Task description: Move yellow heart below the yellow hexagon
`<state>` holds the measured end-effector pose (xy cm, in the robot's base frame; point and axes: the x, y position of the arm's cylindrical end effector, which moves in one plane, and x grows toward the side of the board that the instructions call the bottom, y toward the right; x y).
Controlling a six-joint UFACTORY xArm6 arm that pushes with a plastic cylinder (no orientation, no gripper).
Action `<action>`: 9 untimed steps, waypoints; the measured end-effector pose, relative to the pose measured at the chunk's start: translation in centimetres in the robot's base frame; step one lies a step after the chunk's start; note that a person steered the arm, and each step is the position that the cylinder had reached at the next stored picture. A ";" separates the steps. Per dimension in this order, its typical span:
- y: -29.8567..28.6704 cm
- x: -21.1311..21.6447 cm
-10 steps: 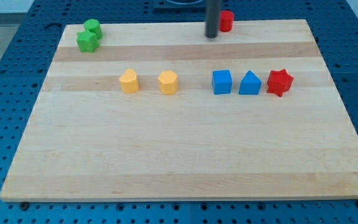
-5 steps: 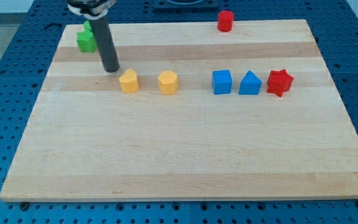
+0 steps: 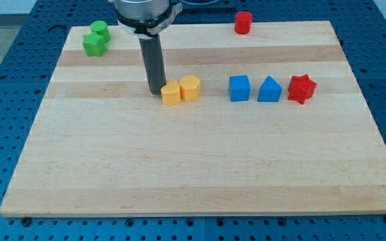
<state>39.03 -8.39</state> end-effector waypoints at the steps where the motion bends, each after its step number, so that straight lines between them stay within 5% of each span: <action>1: 0.0 0.0; 3: 0.8 -3.3; 5: 1.5 2.9; 9: 5.0 2.7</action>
